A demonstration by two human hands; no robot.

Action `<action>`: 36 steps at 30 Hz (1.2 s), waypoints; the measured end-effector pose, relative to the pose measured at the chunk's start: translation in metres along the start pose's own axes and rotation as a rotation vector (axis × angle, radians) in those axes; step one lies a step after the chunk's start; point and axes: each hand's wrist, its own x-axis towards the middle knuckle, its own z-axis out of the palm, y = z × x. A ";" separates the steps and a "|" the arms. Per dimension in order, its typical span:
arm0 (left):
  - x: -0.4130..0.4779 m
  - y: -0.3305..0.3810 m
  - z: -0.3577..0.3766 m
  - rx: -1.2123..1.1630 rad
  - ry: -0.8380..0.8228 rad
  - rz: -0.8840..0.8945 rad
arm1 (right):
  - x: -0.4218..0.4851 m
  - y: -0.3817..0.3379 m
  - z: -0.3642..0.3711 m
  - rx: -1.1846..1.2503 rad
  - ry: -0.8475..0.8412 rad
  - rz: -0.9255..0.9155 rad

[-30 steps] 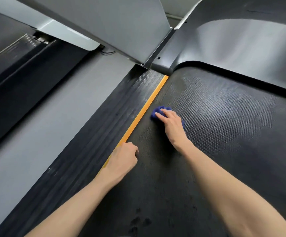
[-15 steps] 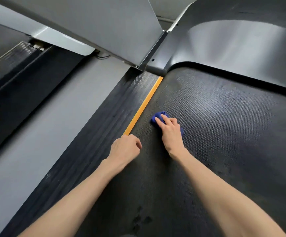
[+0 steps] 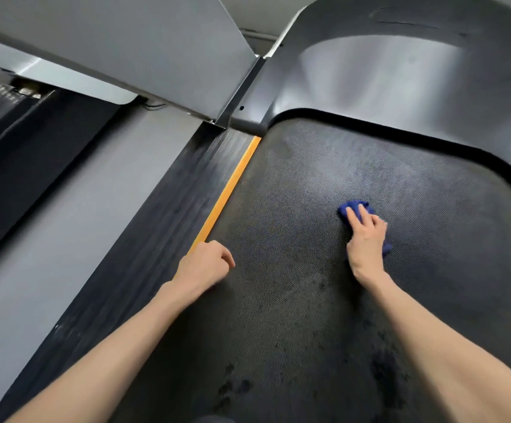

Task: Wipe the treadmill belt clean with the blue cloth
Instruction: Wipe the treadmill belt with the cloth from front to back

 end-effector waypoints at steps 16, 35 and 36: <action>0.016 0.054 0.015 0.026 -0.047 0.074 | -0.039 0.083 -0.046 0.063 0.058 0.093; 0.020 0.091 0.038 0.007 -0.072 0.133 | -0.070 0.099 -0.052 0.138 0.067 0.250; 0.020 0.091 0.036 0.005 -0.065 0.137 | -0.067 0.087 -0.047 0.104 0.121 0.300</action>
